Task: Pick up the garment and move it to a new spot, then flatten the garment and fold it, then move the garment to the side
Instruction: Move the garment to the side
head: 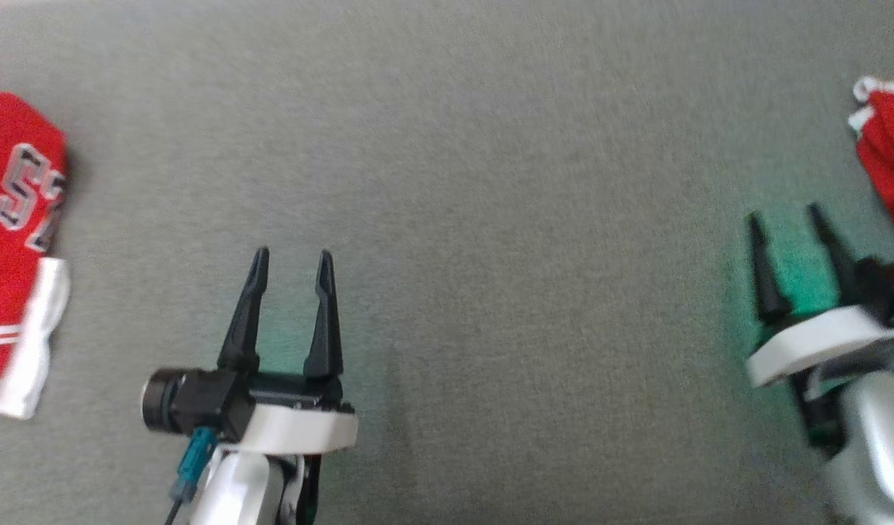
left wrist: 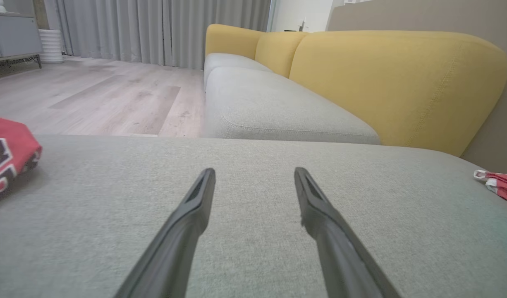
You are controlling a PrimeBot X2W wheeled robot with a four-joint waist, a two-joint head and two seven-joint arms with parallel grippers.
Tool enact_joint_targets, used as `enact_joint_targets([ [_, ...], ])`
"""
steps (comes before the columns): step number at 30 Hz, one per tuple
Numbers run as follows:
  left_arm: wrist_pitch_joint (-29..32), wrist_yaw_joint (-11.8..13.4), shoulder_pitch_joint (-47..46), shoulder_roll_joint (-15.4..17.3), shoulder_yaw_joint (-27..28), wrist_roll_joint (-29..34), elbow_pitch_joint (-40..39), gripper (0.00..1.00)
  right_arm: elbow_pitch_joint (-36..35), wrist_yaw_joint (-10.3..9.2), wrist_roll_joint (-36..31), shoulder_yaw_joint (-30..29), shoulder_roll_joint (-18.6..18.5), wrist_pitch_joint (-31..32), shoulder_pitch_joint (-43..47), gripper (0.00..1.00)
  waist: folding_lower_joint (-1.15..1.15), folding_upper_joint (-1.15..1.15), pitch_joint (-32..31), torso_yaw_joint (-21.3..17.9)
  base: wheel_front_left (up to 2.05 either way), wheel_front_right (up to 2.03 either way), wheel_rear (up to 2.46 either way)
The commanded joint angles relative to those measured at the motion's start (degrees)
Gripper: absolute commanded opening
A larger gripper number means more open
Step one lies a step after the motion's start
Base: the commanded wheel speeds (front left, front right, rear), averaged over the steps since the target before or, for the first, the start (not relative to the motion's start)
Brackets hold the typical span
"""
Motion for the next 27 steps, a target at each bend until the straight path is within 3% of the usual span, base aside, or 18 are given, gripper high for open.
enact_joint_targets([
  [1, -0.25, 0.57, 0.74, -0.04, 1.99, -0.42, -1.07, 1.0, 0.09, -0.04, 0.56, 2.55, 0.53, -3.65, 0.65, 1.0, 0.01, 0.0, -5.56, 3.37, 0.0, 0.0, 0.0],
  [7, -0.25, 1.64, 4.58, -0.04, 3.34, -1.05, 0.54, 1.0, 6.53, -0.04, 1.78, 7.39, 6.61, -10.62, 2.69, 1.0, 0.01, 0.0, -12.49, 5.37, 0.0, 0.0, 0.0],
  [17, -0.25, 2.04, 11.55, -0.05, 6.25, 2.91, -5.66, 1.0, -6.89, -0.04, 0.37, 4.31, 10.54, -10.76, 12.64, 1.0, 0.01, 0.0, -19.3, 6.49, 0.0, 0.0, 0.0],
  [27, -0.25, 2.61, 14.32, -0.05, 6.54, 4.23, -6.59, 1.0, -8.53, -0.04, -1.95, 2.56, 11.53, -10.77, 17.81, 1.0, 0.01, 0.0, -21.44, 6.66, 0.0, 0.0, 0.0],
])
